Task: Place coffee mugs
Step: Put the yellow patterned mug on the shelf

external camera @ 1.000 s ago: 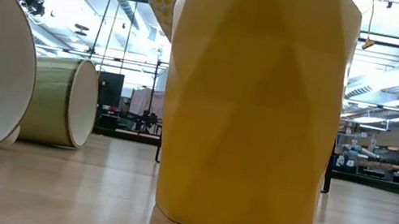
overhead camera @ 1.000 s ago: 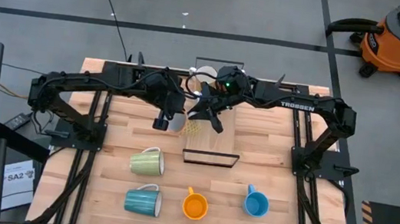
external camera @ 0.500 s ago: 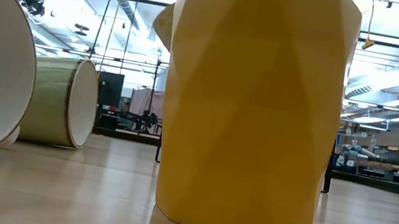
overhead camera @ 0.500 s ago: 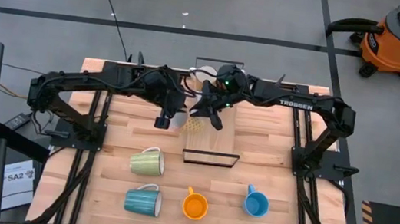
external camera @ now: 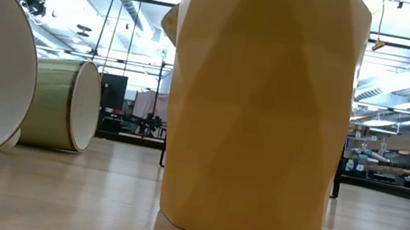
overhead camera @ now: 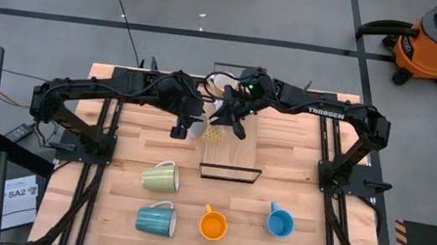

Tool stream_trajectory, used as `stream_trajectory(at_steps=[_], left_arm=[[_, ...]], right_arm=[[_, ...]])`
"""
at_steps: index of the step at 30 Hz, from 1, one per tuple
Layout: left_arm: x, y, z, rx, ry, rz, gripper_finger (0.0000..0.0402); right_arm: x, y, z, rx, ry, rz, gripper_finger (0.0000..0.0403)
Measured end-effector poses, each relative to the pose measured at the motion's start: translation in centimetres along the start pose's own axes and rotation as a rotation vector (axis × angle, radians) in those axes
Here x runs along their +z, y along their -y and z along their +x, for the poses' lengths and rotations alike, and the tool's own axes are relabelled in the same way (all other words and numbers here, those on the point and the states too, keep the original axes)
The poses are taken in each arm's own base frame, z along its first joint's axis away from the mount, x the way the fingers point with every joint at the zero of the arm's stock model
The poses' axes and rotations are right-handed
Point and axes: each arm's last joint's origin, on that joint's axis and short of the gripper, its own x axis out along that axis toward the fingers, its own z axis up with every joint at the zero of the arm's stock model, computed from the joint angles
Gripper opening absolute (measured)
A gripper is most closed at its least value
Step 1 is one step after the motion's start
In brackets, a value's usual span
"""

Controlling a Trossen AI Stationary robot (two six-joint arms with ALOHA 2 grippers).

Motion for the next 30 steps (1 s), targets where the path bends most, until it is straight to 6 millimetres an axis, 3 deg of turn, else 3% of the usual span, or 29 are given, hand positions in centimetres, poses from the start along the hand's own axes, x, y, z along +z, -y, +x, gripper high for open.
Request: stream_trajectory(at_steps=[5, 12, 22, 30], left_arm=[[0.0, -0.3, -0.4, 0.085, -0.031, 0.006, 0.013], [0.2, -0.6, -3.0, 0.125, -0.013, 0.023, 0.013], [-1.3, -1.6, -8.9, 0.207, 0.057, -0.121, 0.013], [-3.1, -0.9, -12.3, 0.155, 0.055, -0.204, 0.013]], right_arm=[[0.4, -0.3, -1.5, -0.013, -0.002, 0.008, 0.0076], [1.8, -1.7, -5.1, -0.058, 0.033, -0.011, 0.0076], [3.3, -5.6, -11.4, -0.148, 0.076, -0.092, 0.0076], [2.8, -8.0, -14.5, -0.141, 0.06, -0.082, 0.0076]])
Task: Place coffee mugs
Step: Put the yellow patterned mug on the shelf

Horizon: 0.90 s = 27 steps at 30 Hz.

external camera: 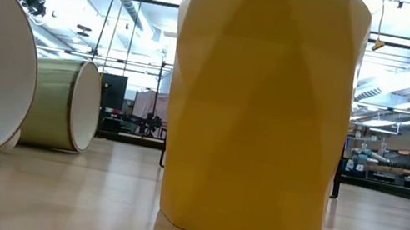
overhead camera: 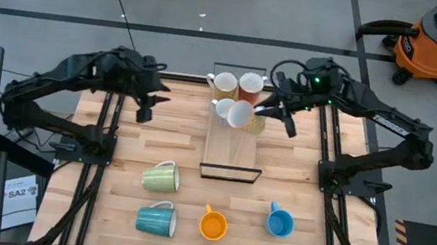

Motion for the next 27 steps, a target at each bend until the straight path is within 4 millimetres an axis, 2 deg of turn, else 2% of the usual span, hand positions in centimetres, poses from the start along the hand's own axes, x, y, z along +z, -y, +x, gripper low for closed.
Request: stream_trajectory(at_steps=[3, 8, 14, 16, 20, 27], left_arm=[[-0.5, 0.1, -1.0, -0.035, 0.008, -0.027, 0.013], [-0.7, 0.1, -2.4, -0.029, 0.053, -0.054, 0.013], [-0.7, 0.3, -2.4, -0.069, 0.066, -0.063, 0.013], [-0.8, 0.5, -1.6, -0.104, 0.108, -0.052, 0.013], [-2.4, 1.2, 1.0, -0.138, 0.195, -0.043, 0.013], [-5.9, 2.3, 5.0, -0.12, 0.268, -0.047, 0.013]], right_arm=[[-1.1, -0.7, -0.8, -0.002, 0.017, -0.004, 0.0076], [-4.2, -1.6, -1.6, -0.03, 0.098, -0.001, 0.0076], [-6.6, -1.7, -3.0, -0.089, 0.205, -0.044, 0.0079], [-6.9, -1.4, -3.6, -0.109, 0.212, -0.041, 0.008], [-7.2, -0.8, -4.4, -0.13, 0.231, -0.034, 0.0081], [-8.4, 0.2, -4.2, -0.12, 0.213, -0.019, 0.0082]])
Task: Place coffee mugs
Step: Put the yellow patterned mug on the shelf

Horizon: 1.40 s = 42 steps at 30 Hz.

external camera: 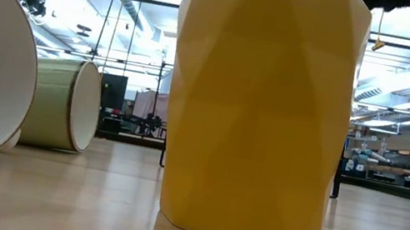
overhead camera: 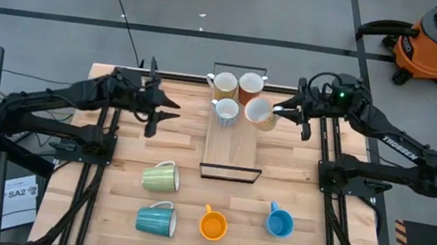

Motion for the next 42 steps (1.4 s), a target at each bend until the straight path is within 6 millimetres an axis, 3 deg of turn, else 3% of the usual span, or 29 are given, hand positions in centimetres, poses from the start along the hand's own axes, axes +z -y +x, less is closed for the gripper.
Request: stream_trajectory(at_steps=[6, 25, 42], left_arm=[[-1.9, 0.2, 1.1, -0.004, -0.024, -0.049, 0.013], [-1.4, 0.1, 1.3, 0.009, 0.047, -0.043, 0.013], [-1.4, 0.1, 1.3, 0.008, 0.047, -0.07, 0.013]], right_arm=[[-3.3, 0.5, 0.5, -0.025, 0.04, -0.017, 0.0083], [-12.9, 2.3, 0.7, -0.178, 0.112, -0.03, 0.0083], [-16.6, 4.2, 3.0, -0.239, 0.067, 0.004, 0.0083]])
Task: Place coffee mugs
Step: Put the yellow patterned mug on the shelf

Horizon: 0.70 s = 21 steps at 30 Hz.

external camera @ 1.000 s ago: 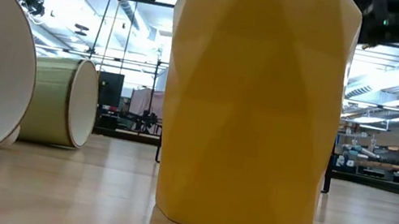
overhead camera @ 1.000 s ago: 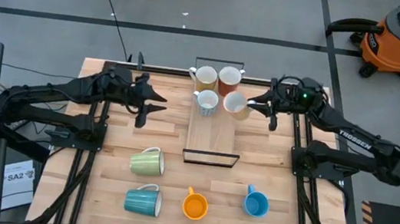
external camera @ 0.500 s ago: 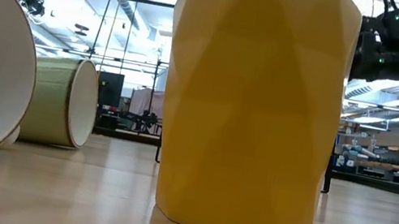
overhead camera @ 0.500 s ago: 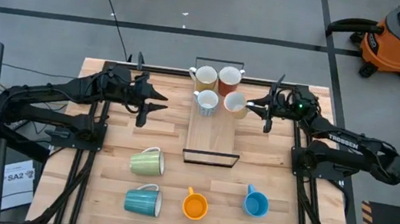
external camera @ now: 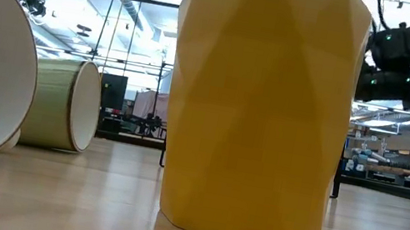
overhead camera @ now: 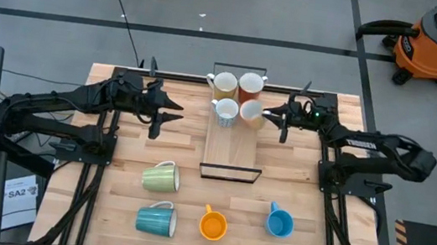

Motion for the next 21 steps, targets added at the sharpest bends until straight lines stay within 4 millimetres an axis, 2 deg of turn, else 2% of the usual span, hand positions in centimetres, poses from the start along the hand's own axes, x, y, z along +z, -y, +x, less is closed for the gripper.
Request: stream_trajectory(at_steps=[21], left_arm=[[0.0, 0.0, 0.0, 0.0, 0.002, 0.0, 0.013]], right_arm=[[-2.4, 1.1, 1.9, -0.025, -0.003, 0.035, 0.0087]])
